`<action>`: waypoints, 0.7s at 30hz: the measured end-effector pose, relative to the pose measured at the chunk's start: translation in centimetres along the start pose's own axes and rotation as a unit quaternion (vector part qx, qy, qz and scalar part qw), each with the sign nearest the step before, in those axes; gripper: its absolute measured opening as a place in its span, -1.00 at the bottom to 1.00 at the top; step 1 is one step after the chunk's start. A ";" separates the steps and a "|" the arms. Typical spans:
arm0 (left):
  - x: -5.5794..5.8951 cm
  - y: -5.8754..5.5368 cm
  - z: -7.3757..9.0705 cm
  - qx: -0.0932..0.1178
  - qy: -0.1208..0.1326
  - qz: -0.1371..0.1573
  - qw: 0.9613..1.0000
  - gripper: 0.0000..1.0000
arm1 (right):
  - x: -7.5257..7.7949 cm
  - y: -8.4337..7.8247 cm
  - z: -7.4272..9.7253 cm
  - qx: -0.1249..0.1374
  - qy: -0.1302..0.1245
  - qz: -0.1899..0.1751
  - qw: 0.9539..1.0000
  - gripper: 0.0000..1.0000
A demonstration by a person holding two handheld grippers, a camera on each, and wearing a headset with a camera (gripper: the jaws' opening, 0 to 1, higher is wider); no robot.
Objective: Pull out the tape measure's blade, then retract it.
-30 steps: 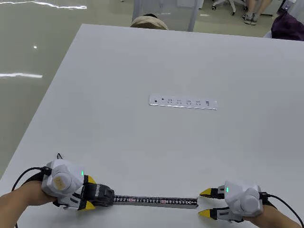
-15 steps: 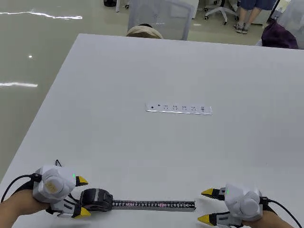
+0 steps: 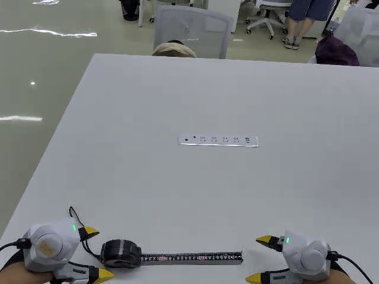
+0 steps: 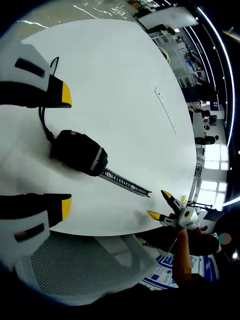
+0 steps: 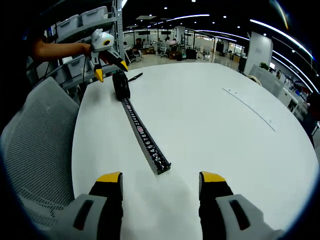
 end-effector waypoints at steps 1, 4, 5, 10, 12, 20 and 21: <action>0.2 0.0 0.1 0.006 0.005 0.004 1.000 0.39 | -0.2 0.2 0.2 0.005 -0.006 -0.004 1.000 0.27; 0.6 0.1 0.3 0.016 0.022 0.014 1.000 0.47 | -0.5 0.4 0.7 0.011 -0.017 -0.017 1.000 0.35; 0.7 0.0 0.3 0.018 0.025 0.018 0.999 0.48 | -0.6 0.3 0.8 0.011 -0.022 -0.021 0.999 0.38; 1.5 0.3 1.0 0.038 0.052 0.042 0.997 0.56 | -1.1 0.5 1.5 0.015 -0.045 -0.040 0.998 0.49; 1.9 0.5 1.3 0.046 0.060 0.051 0.996 0.57 | -1.5 0.5 1.8 0.019 -0.054 -0.052 0.997 0.52; 3.8 0.9 2.1 0.059 0.079 0.063 0.993 0.69 | -2.9 0.5 2.3 0.021 -0.073 -0.067 0.995 0.64; 4.0 1.0 2.3 0.064 0.083 0.063 0.992 0.71 | -3.1 0.5 2.4 0.020 -0.076 -0.067 0.995 0.66</action>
Point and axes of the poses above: the centre of the closed fingertips' face, and the gripper's own axes: z roughly backward along the fingers, x roughly to its right, y roughly out of its top, the point moved 6 cm from there along z, roughly backward along the fingers, and after that the axes turned 1 degree about z, right-handed, at the moved point
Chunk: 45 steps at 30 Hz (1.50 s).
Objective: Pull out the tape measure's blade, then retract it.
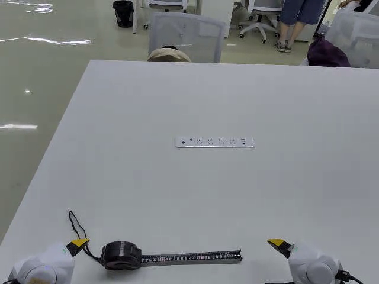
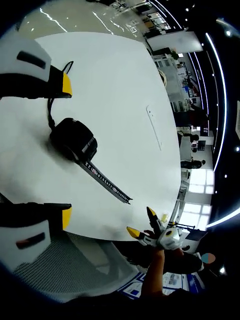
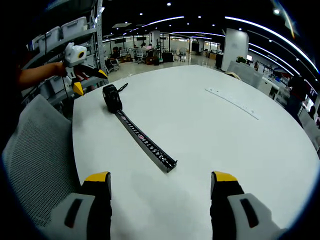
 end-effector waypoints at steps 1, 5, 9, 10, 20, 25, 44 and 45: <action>0.1 0.1 0.1 0.004 0.004 0.002 1.000 0.74 | -0.1 0.0 0.1 0.001 -0.002 -0.002 1.000 0.67; 0.7 0.5 0.5 0.020 0.016 0.013 1.000 0.80 | -0.6 0.4 0.6 0.010 -0.015 -0.010 1.000 0.71; 1.2 0.4 0.6 0.031 0.025 0.031 0.999 0.84 | -0.9 0.5 0.9 0.012 -0.023 -0.016 1.000 0.73; 1.4 0.3 0.6 0.033 0.027 0.034 0.999 0.85 | -0.9 0.5 0.8 0.013 -0.026 -0.017 0.999 0.73; 2.3 -0.1 0.8 0.033 0.051 0.036 0.997 0.92 | -1.5 0.8 1.3 0.024 -0.040 -0.034 0.998 0.77; 2.7 0.3 1.0 0.049 0.066 0.041 0.996 0.97 | -2.0 0.8 1.3 0.026 -0.039 -0.041 0.998 0.81; 3.4 0.9 0.8 0.057 0.077 0.054 0.994 0.97 | -3.0 1.3 1.1 0.040 -0.048 -0.062 0.996 0.86; 3.4 0.8 0.6 0.056 0.078 0.055 0.994 0.97 | -3.0 1.3 1.1 0.041 -0.048 -0.063 0.996 0.86</action>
Point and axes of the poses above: the centre of the closed fingertips' face, and the gripper's own axes: z roughly backward along the fingers, x roughly to its right, y roughly out of its top, the point moved 6 cm from there along z, roughly backward along the fingers, and after that the axes turned 1 degree about z, right-handed, at the moved point
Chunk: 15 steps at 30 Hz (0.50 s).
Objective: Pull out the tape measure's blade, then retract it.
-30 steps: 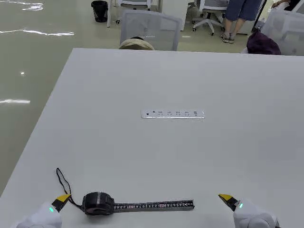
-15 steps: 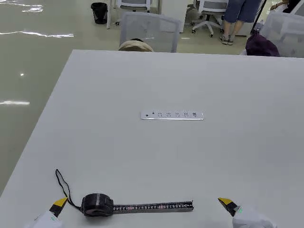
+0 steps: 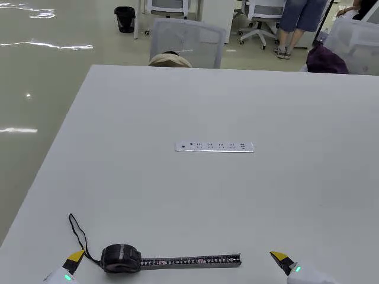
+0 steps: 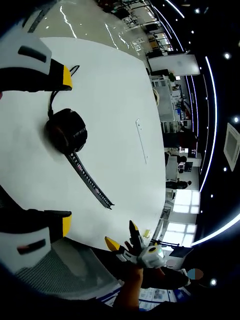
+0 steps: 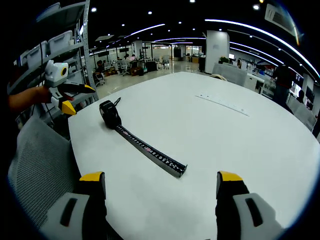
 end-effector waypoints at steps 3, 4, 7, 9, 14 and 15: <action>0.2 -0.1 -0.3 -0.001 0.003 0.002 1.000 0.96 | -0.2 -0.1 0.0 -0.002 0.002 -0.002 1.000 0.85; 0.2 -0.1 -0.4 -0.001 0.005 0.005 1.000 0.96 | -0.2 0.0 0.0 -0.002 0.002 -0.001 1.000 0.85; 0.4 -0.3 -0.7 0.000 0.008 0.012 1.000 0.94 | -0.3 -0.1 0.0 -0.002 0.004 -0.001 1.000 0.85; 0.5 -0.5 -0.9 -0.001 0.011 0.017 1.000 0.92 | -0.3 -0.1 -0.1 -0.003 0.004 -0.001 1.000 0.85; 0.2 -0.7 -1.2 -0.005 0.036 0.039 0.999 0.91 | -0.2 -0.4 -0.2 -0.003 0.007 0.001 1.000 0.82; 0.1 -0.8 -1.3 -0.007 0.042 0.046 0.998 0.90 | -0.3 -0.3 -0.2 -0.002 0.009 0.002 1.000 0.81</action>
Point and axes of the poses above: the centre of the closed fingertips' face, and the gripper's own axes: z roughly backward along the fingers, x roughly to its right, y roughly out of its top, the point moved 6 cm from there along z, roughly backward along the fingers, and after that the axes turned 1 degree about z, right-handed, at the moved point
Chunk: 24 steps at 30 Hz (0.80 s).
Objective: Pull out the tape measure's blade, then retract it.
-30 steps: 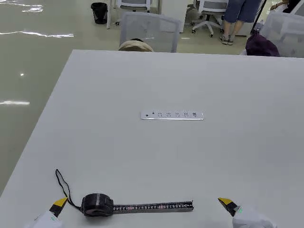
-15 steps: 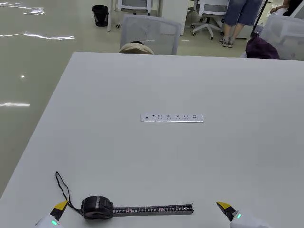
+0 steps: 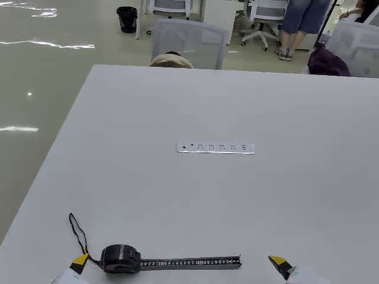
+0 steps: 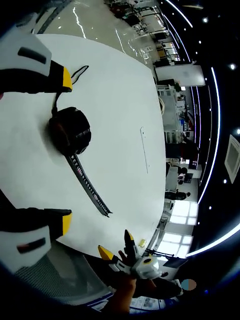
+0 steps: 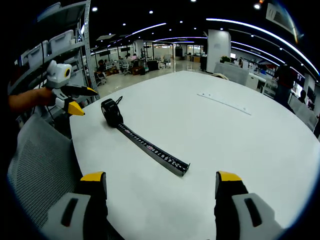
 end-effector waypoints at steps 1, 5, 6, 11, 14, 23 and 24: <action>-0.1 0.0 -0.1 0.000 0.005 0.003 1.000 0.90 | 0.0 0.0 0.0 0.000 0.001 0.001 1.000 0.81; -0.4 -0.1 -0.3 -0.004 0.032 0.011 0.999 0.88 | 0.0 -0.1 -0.2 0.005 0.013 0.012 1.000 0.74; -0.4 -0.1 -0.4 -0.003 0.033 0.013 0.999 0.88 | 0.0 -0.1 -0.3 0.006 0.014 0.012 1.000 0.74; -0.2 -0.3 -0.9 -0.011 0.045 0.023 0.999 0.86 | 0.1 -0.1 -0.5 0.004 0.031 0.017 0.999 0.67; -0.2 -0.2 -1.0 -0.008 0.054 0.022 0.998 0.85 | 0.4 -0.3 -0.7 0.003 0.035 0.022 0.999 0.62; -0.1 -0.2 -1.8 -0.008 0.068 0.026 0.997 0.82 | 0.9 -0.2 -1.4 0.010 0.062 0.060 0.996 0.44; 0.0 -0.2 -1.9 -0.010 0.069 0.026 0.997 0.81 | 1.0 -0.3 -1.5 0.009 0.065 0.062 0.996 0.43</action>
Point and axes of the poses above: the centre of the closed fingertips' face, and the gripper's own axes: z roughly backward along the fingers, x roughly to its right, y roughly out of its top, the point moved 6 cm from there along z, roughly backward along the fingers, and after that the axes turned 1 degree about z, right-handed, at the moved point
